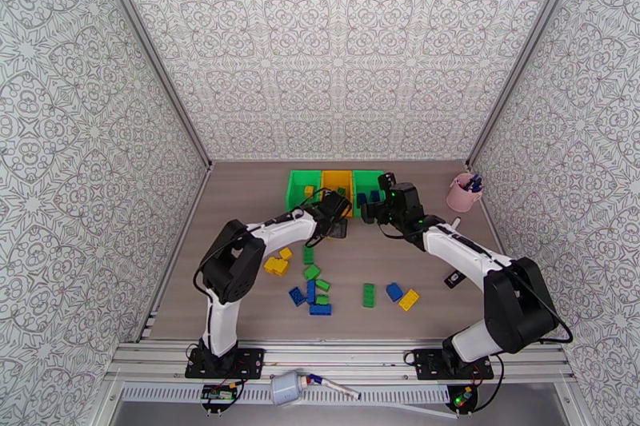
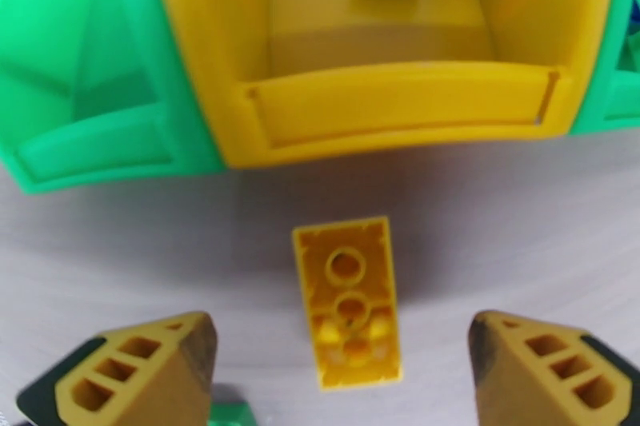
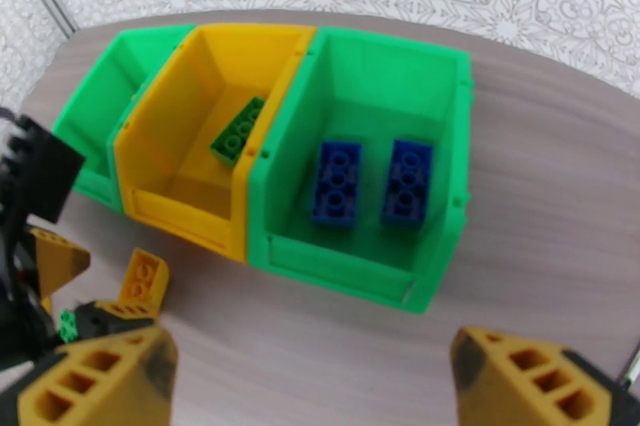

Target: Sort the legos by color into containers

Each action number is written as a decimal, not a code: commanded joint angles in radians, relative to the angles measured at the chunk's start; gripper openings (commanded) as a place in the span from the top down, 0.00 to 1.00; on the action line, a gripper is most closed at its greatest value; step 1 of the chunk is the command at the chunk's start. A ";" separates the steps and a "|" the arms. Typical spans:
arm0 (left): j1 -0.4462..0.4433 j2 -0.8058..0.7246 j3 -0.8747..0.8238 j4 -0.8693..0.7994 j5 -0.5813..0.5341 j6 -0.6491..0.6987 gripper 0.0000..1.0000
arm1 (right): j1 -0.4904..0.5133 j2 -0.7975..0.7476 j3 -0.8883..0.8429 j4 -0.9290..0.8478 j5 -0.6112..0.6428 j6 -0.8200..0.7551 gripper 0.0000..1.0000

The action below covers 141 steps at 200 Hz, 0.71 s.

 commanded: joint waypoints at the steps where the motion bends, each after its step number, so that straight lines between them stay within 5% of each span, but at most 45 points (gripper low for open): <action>1: 0.000 0.043 0.062 -0.068 -0.033 -0.010 0.20 | -0.004 -0.025 -0.021 0.002 0.029 -0.005 0.06; 58: 0.014 0.103 0.117 -0.108 0.000 -0.020 0.39 | -0.005 -0.026 -0.036 0.032 0.024 0.030 0.06; 88: 0.020 0.104 0.107 -0.100 0.015 -0.021 0.59 | -0.005 -0.035 -0.039 0.032 0.023 0.031 0.06; 141: 0.020 0.071 0.077 -0.093 0.018 -0.021 0.69 | -0.004 -0.064 -0.045 0.029 0.024 0.035 0.06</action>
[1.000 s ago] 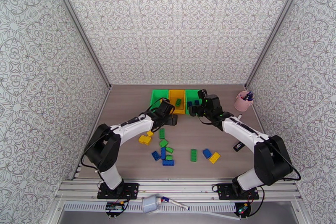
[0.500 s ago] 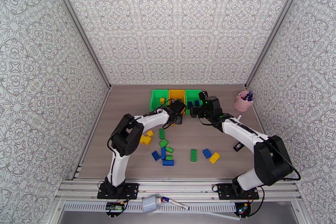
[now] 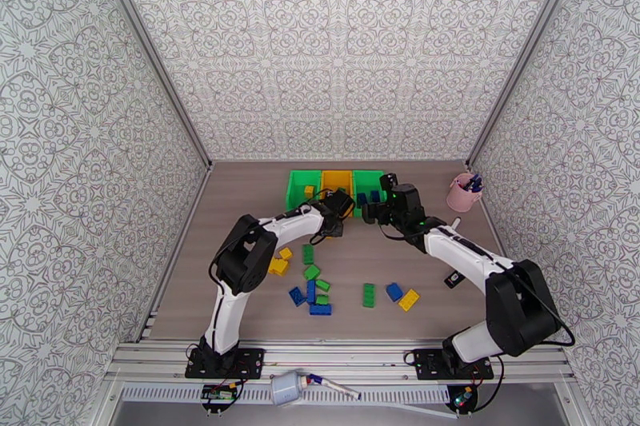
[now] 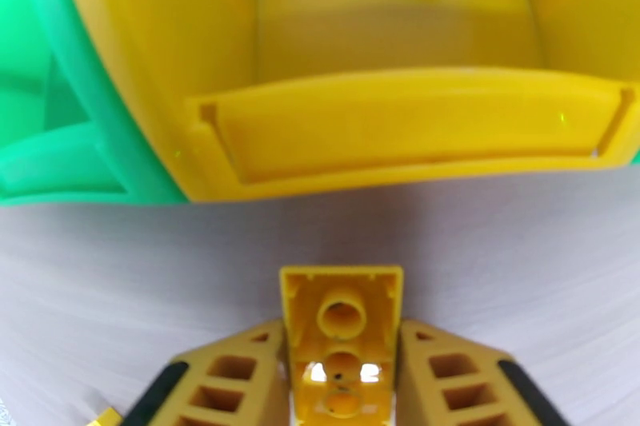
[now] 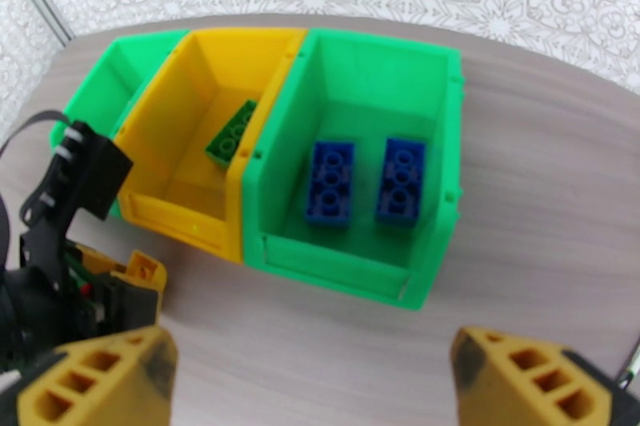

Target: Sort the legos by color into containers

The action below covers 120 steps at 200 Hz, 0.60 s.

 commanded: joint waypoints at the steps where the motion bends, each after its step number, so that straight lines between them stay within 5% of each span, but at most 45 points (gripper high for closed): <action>1: 0.006 -0.016 -0.010 -0.014 0.009 -0.007 0.69 | -0.004 -0.032 -0.019 0.012 0.017 0.011 0.06; 49: -0.006 -0.146 -0.089 0.016 -0.029 -0.015 0.69 | -0.004 -0.060 -0.031 0.019 -0.005 0.013 0.06; 120: 0.036 -0.305 -0.142 0.058 -0.071 0.053 0.68 | -0.003 -0.100 -0.089 0.174 -0.213 0.057 0.06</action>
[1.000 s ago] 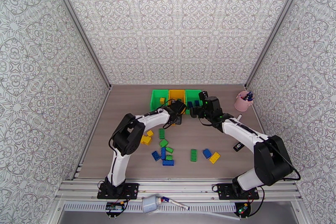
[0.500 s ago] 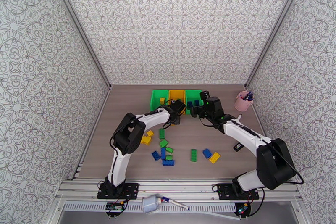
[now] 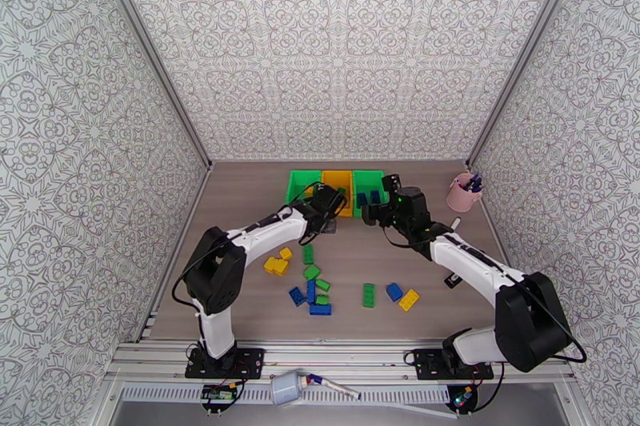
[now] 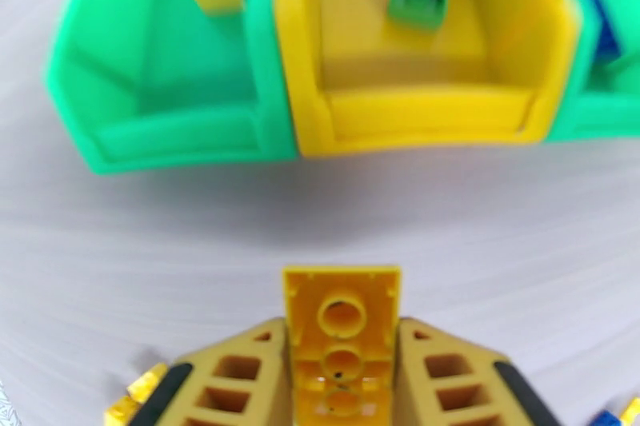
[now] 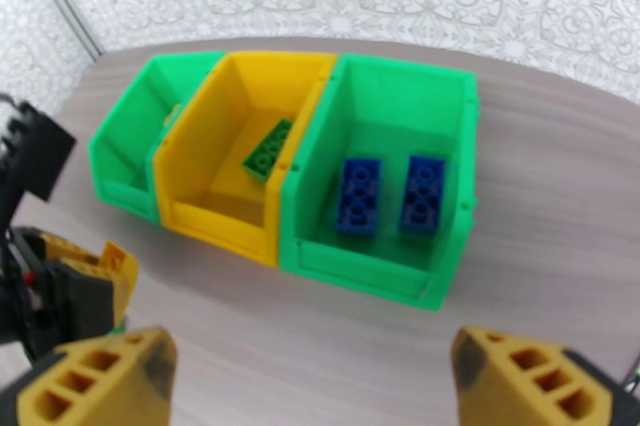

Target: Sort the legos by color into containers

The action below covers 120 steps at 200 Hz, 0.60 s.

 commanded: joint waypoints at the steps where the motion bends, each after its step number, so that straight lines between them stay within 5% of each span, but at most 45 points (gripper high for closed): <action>1: 0.037 -0.017 0.005 0.032 -0.031 0.044 0.68 | -0.003 -0.028 -0.026 0.097 -0.108 0.027 0.06; 120: 0.267 0.329 0.480 -0.036 0.049 0.155 0.68 | 0.030 0.000 0.018 0.062 -0.080 -0.002 0.05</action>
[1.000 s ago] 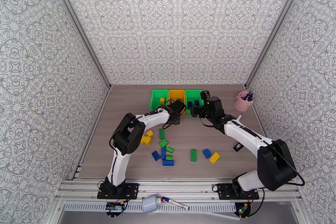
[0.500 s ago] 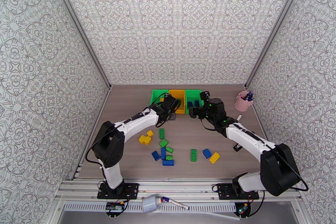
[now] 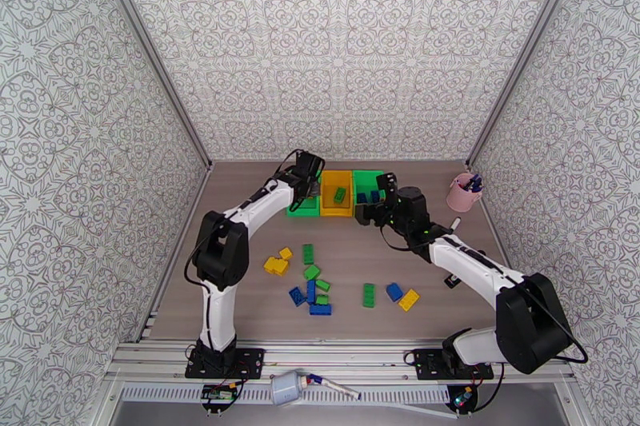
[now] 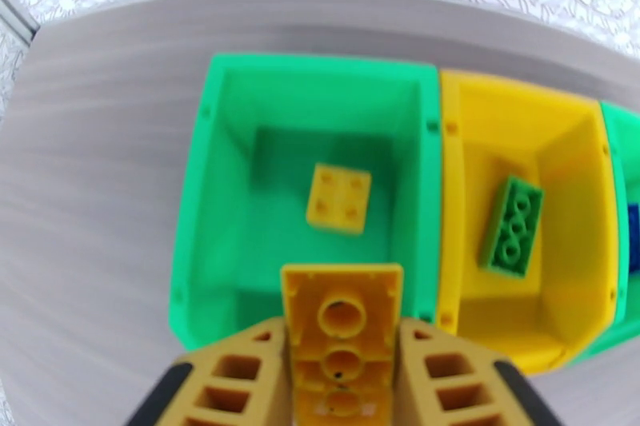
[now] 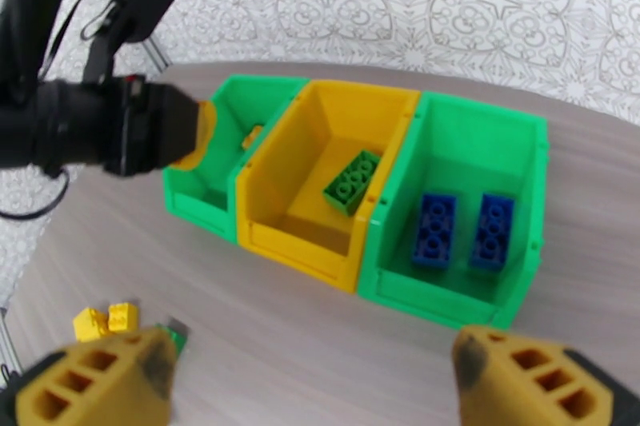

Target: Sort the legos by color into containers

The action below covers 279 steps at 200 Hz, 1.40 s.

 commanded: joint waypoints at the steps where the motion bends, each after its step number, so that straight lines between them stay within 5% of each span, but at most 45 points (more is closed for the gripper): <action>1: 0.025 0.071 0.100 -0.058 0.034 0.045 0.68 | 0.007 0.003 0.028 -0.014 0.004 -0.010 0.05; 40: 0.044 0.141 0.187 -0.080 0.062 0.062 0.63 | 0.017 0.008 0.034 -0.024 0.007 -0.017 0.05; 88: 0.035 0.020 0.107 -0.053 0.060 0.057 0.29 | 0.063 0.046 0.076 -0.050 0.024 -0.068 0.04; 142: 0.036 -0.256 -0.210 -0.016 0.144 0.151 0.01 | 0.105 0.072 0.105 -0.062 -0.016 -0.135 0.02; 209: 0.041 -0.487 -0.454 -0.274 0.348 0.473 0.00 | 0.107 0.058 0.104 -0.089 -0.054 -0.198 0.00; 279: 0.018 -0.345 -0.435 -0.461 0.253 0.666 0.00 | 0.107 0.085 0.129 -0.127 -0.088 -0.228 0.00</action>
